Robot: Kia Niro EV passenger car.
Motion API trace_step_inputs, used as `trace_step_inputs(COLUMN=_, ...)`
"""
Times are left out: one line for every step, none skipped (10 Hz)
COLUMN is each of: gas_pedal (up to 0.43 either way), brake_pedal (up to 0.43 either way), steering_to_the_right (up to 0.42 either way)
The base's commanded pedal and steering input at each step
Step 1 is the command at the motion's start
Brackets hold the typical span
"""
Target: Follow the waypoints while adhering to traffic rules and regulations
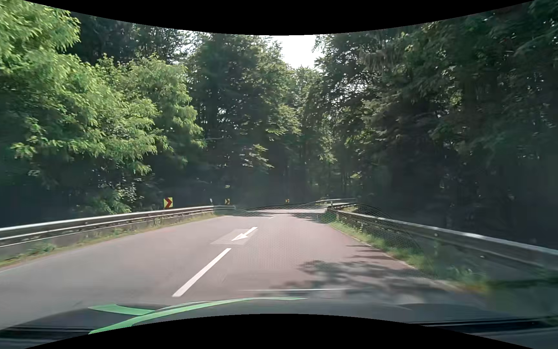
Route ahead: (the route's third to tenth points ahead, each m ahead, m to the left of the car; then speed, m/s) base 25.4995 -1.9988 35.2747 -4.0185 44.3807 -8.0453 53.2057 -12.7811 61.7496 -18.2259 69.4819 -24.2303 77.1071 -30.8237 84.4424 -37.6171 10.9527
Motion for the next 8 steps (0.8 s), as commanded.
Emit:
trace_step_inputs(gas_pedal=0.059, brake_pedal=0.0, steering_to_the_right=0.008)
trace_step_inputs(gas_pedal=0.059, brake_pedal=0.0, steering_to_the_right=0.008)
trace_step_inputs(gas_pedal=0.059, brake_pedal=0.0, steering_to_the_right=0.008)
trace_step_inputs(gas_pedal=0.059, brake_pedal=0.0, steering_to_the_right=0.008)
trace_step_inputs(gas_pedal=0.067, brake_pedal=0.0, steering_to_the_right=0.008)
trace_step_inputs(gas_pedal=0.067, brake_pedal=0.0, steering_to_the_right=0.008)
trace_step_inputs(gas_pedal=0.067, brake_pedal=0.0, steering_to_the_right=0.008)
trace_step_inputs(gas_pedal=0.067, brake_pedal=0.0, steering_to_the_right=0.009)
